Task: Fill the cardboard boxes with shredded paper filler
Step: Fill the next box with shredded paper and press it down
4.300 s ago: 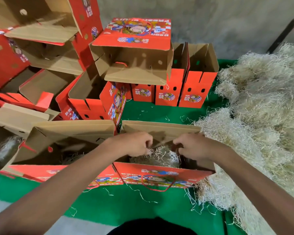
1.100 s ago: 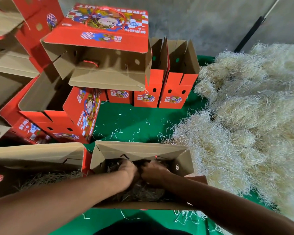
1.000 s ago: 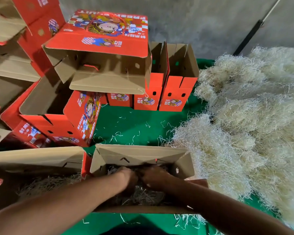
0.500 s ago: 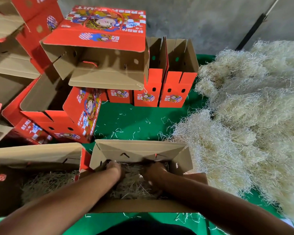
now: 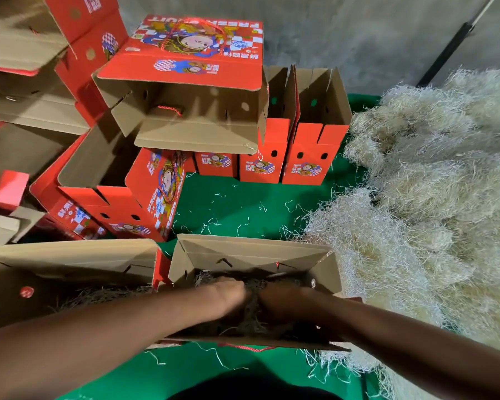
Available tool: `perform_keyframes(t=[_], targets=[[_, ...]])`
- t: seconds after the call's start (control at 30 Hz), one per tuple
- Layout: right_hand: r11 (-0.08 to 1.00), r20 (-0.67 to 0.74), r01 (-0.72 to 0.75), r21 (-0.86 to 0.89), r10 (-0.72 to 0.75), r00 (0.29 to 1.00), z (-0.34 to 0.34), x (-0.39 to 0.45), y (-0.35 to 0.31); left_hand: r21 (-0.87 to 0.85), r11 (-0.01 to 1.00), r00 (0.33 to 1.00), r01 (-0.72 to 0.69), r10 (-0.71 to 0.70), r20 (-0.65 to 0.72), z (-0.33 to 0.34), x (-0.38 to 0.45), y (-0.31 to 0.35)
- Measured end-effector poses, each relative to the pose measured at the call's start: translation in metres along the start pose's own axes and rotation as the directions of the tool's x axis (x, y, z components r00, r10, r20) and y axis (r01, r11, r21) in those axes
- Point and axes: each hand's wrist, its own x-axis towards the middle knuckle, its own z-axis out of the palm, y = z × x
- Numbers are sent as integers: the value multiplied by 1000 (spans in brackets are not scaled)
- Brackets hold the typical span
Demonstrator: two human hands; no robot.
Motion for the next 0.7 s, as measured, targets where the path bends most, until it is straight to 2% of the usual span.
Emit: perform_keyframes(t=[0.07, 0.1, 0.2, 0.27, 0.33, 0.4, 0.53, 0.6, 0.67, 0.7], targets=[[978, 88, -3, 208, -16, 996, 16, 4, 2, -72, 992, 989, -101, 108, 102, 14, 7, 4], [971, 133, -32, 238, 0, 991, 24, 9, 3, -94, 987, 974, -132, 147, 171, 22, 11, 5], [978, 352, -148, 150, 87, 932, 28, 20, 6, -103, 982, 940, -159, 182, 288, 31, 19, -3], [975, 403, -186, 118, 124, 907, 28, 25, 13, -88, 989, 938, -120, 142, 317, 39, 26, -17], [970, 397, -227, 84, 176, 901, 29, 25, 19, -47, 998, 949, -33, 46, 311, 41, 30, -28], [966, 381, -258, 11, 234, 894, 32, 24, 21, -14, 1000, 951, -6, 10, 308, 45, 35, -38], [962, 334, -198, -188, 252, 908, 26, 17, 17, 199, 979, 957, -50, -10, 291, 43, 29, -41], [948, 274, -164, -272, 239, 932, 19, 10, 13, 248, 962, 950, -117, 35, 311, 26, 16, -33], [938, 176, -145, -314, 208, 962, 9, 3, 9, 215, 971, 977, -108, 63, 206, 8, 6, -24], [945, 100, -137, -299, 173, 980, 4, 2, 7, 188, 977, 991, -106, 87, 105, -1, 1, -21]])
